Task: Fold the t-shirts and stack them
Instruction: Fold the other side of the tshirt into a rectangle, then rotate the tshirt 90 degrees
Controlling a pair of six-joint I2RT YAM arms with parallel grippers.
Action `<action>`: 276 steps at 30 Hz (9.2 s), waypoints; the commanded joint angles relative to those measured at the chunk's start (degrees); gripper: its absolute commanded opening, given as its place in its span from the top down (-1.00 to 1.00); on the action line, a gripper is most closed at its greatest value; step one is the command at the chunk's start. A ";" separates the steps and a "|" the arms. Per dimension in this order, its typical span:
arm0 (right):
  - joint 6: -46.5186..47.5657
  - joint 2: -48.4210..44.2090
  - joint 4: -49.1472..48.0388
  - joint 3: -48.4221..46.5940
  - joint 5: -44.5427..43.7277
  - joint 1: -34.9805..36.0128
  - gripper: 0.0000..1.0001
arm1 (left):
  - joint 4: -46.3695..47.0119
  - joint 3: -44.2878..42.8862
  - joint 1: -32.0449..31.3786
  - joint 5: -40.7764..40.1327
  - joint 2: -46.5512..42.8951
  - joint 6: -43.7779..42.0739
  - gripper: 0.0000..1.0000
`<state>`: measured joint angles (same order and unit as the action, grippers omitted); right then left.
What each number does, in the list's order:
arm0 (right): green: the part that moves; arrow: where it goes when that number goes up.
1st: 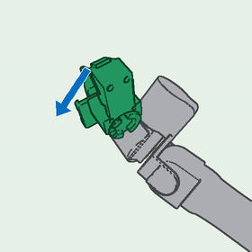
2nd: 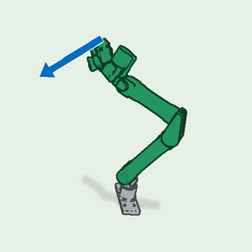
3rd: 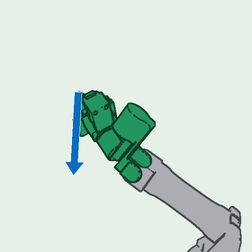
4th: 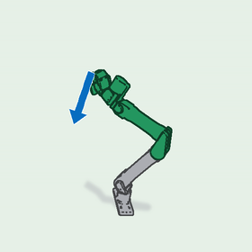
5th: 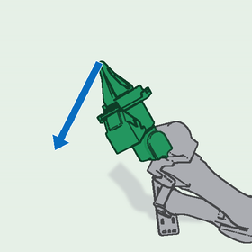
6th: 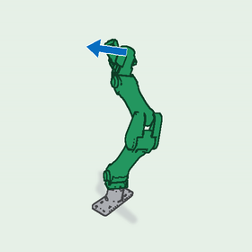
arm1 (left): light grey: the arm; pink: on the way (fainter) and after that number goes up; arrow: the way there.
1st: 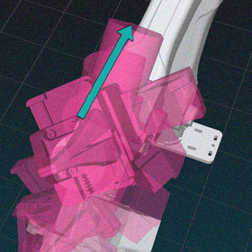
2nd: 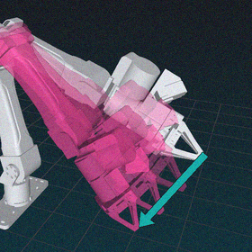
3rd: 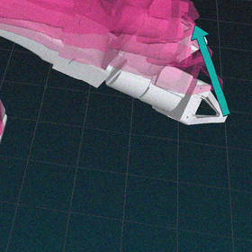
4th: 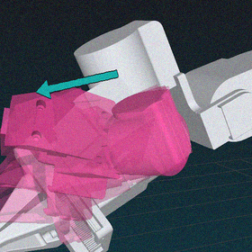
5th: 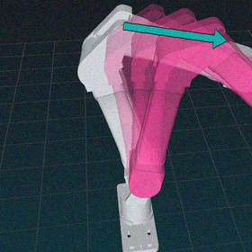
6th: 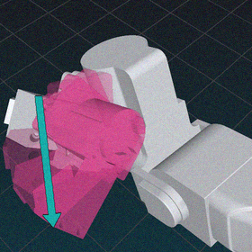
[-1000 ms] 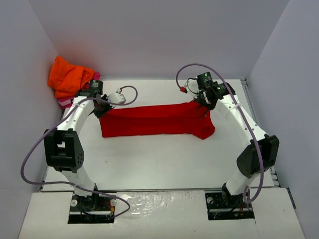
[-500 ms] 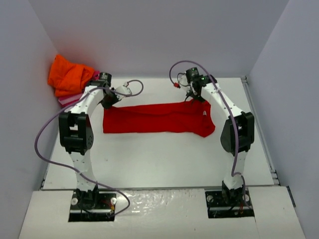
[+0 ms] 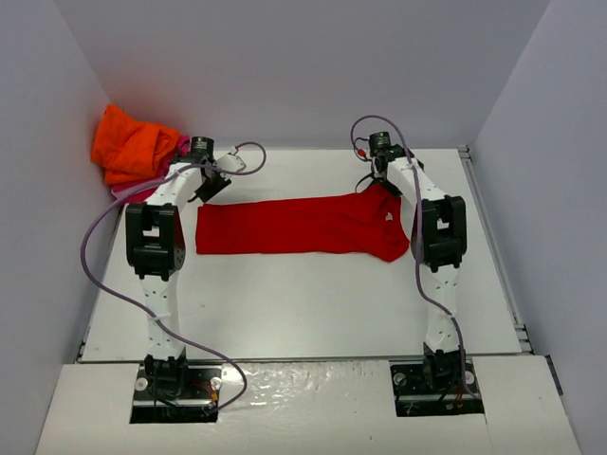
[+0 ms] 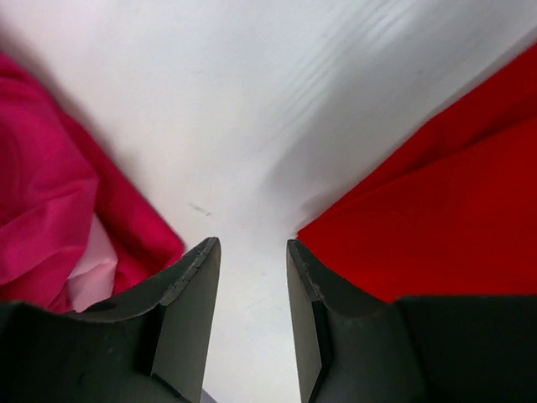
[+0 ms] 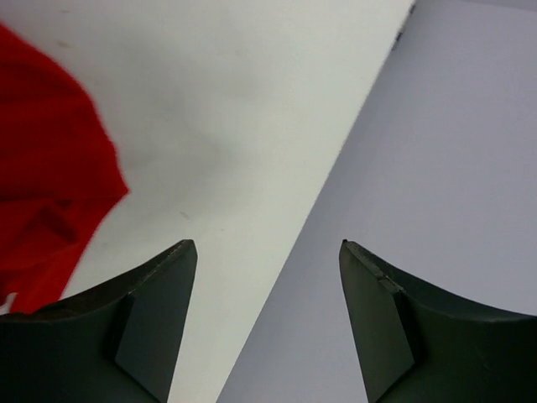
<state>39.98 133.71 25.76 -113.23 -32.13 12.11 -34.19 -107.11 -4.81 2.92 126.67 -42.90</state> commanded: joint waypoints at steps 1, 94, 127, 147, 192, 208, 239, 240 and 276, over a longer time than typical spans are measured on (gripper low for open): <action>-1.75 -14.58 -4.74 1.46 -2.25 0.44 -0.30 | 4.40 1.71 3.39 -1.08 -9.92 2.50 0.33; -8.87 -36.47 -4.30 18.45 15.02 20.41 1.00 | -17.57 -9.49 -0.65 -2.19 1.33 1.43 1.00; -5.62 -62.62 -2.26 38.29 21.27 18.66 1.00 | -48.40 12.74 -37.17 4.39 -8.34 -3.23 1.00; -5.17 -58.93 -2.25 39.63 23.04 17.61 1.00 | -41.49 -7.39 -30.74 3.14 -11.76 -0.51 1.00; -7.20 -60.05 -3.35 33.46 23.69 15.05 1.00 | -51.66 9.13 -34.88 11.56 6.31 -4.74 1.00; -5.94 -60.03 -2.65 33.80 23.69 14.94 1.00 | -59.76 -28.03 -49.13 20.10 11.57 -2.41 1.00; -4.62 -68.55 -5.66 33.20 16.21 9.08 1.00 | -33.63 -13.48 -35.05 14.12 1.42 2.13 1.00; -4.52 -68.62 -5.81 33.42 16.00 8.94 1.00 | -33.05 -12.95 -35.58 12.95 0.64 2.42 1.00; -6.89 -66.91 -7.99 33.20 17.57 7.49 1.00 | -40.30 -2.38 -50.38 17.38 10.77 -1.11 1.00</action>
<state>34.50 67.22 22.04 -79.72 -15.16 19.86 -70.17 -112.81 -51.13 14.13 133.61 -43.05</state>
